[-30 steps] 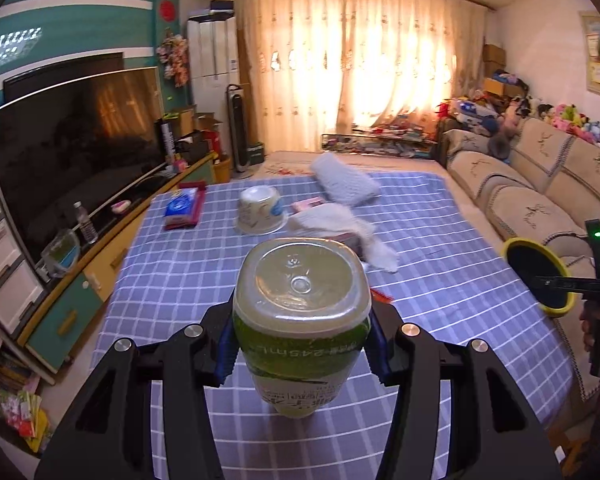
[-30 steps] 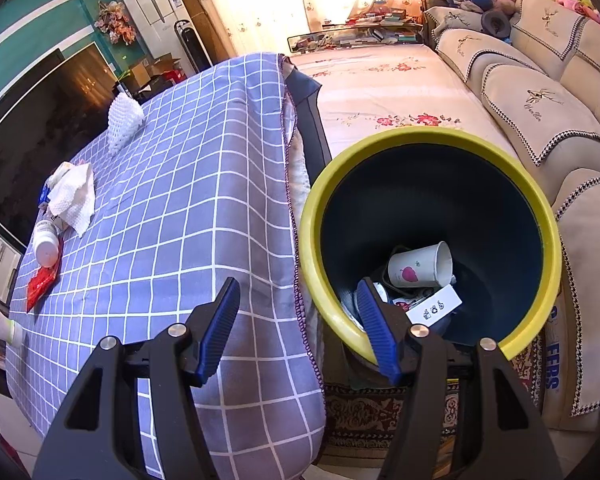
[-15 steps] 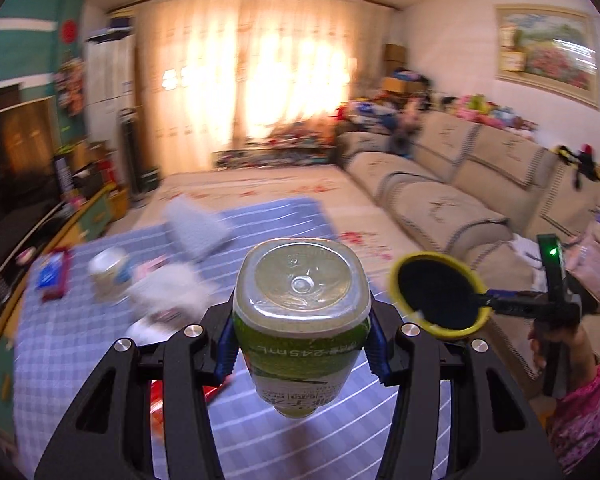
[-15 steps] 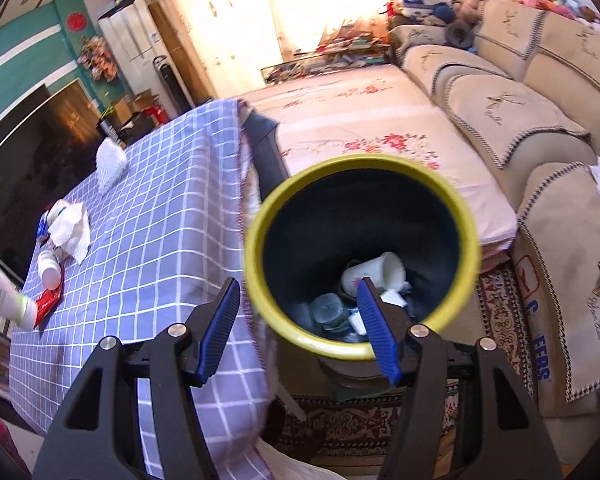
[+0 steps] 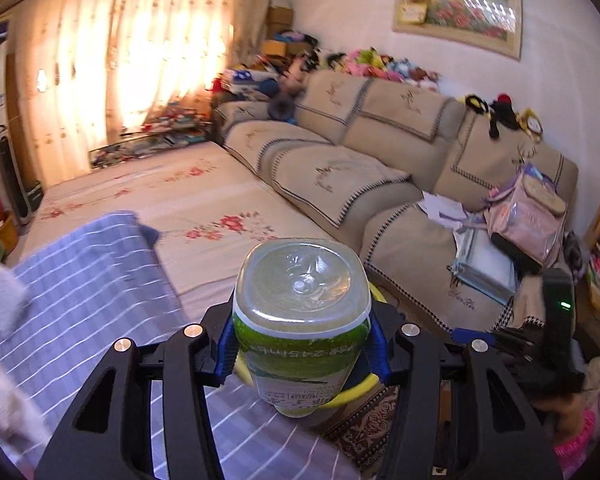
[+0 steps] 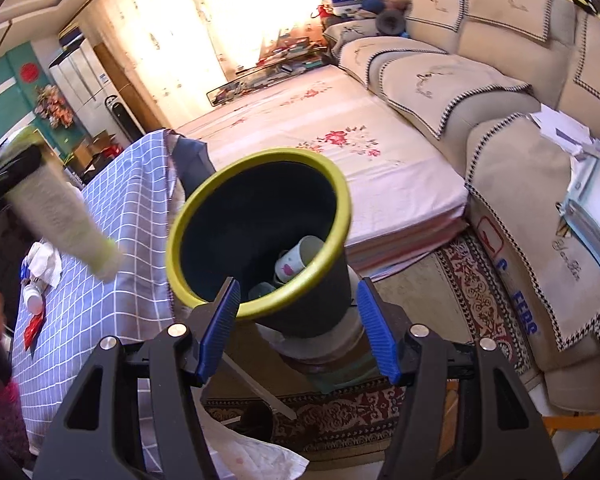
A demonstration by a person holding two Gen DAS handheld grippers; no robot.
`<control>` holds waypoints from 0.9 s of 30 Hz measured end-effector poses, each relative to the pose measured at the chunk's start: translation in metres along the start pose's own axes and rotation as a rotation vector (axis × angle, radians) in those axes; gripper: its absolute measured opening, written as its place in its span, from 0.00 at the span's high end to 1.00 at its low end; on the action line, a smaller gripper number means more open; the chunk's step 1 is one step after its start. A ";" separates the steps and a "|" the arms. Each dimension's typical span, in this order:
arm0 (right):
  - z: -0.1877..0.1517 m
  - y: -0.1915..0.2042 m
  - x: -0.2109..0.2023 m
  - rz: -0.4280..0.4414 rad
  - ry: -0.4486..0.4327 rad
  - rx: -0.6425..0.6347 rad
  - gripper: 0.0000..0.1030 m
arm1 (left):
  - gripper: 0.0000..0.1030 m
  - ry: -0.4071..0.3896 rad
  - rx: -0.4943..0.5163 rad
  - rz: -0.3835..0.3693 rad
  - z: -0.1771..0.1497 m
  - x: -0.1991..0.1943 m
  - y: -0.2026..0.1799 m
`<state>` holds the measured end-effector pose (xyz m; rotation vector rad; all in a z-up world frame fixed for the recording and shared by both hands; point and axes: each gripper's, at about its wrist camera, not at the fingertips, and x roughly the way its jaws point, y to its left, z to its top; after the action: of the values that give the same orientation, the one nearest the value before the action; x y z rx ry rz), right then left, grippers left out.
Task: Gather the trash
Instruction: 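Carry the bottle with the left gripper over the bin and release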
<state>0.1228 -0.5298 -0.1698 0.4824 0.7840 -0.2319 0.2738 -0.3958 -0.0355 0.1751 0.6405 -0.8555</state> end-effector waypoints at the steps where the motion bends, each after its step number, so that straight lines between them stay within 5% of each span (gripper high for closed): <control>1: -0.001 -0.002 0.000 -0.001 0.001 0.004 0.44 | 0.50 0.021 0.005 -0.001 0.001 0.022 -0.005; 9: -0.010 -0.018 0.001 -0.017 0.015 0.031 0.42 | 0.50 0.178 -0.012 0.024 -0.021 0.131 -0.012; 14: -0.013 -0.018 0.002 -0.018 0.021 0.038 0.41 | 0.44 0.193 -0.019 0.044 -0.035 0.133 -0.003; 19: -0.013 -0.004 0.003 0.009 0.021 0.019 0.41 | 0.38 0.160 -0.028 0.057 -0.037 0.100 0.003; 27: -0.017 0.023 0.002 0.037 0.028 -0.031 0.40 | 0.21 -0.027 -0.087 0.094 -0.048 -0.043 0.030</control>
<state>0.1221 -0.5018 -0.1736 0.4716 0.8045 -0.1783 0.2537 -0.3296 -0.0511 0.1143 0.6383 -0.7376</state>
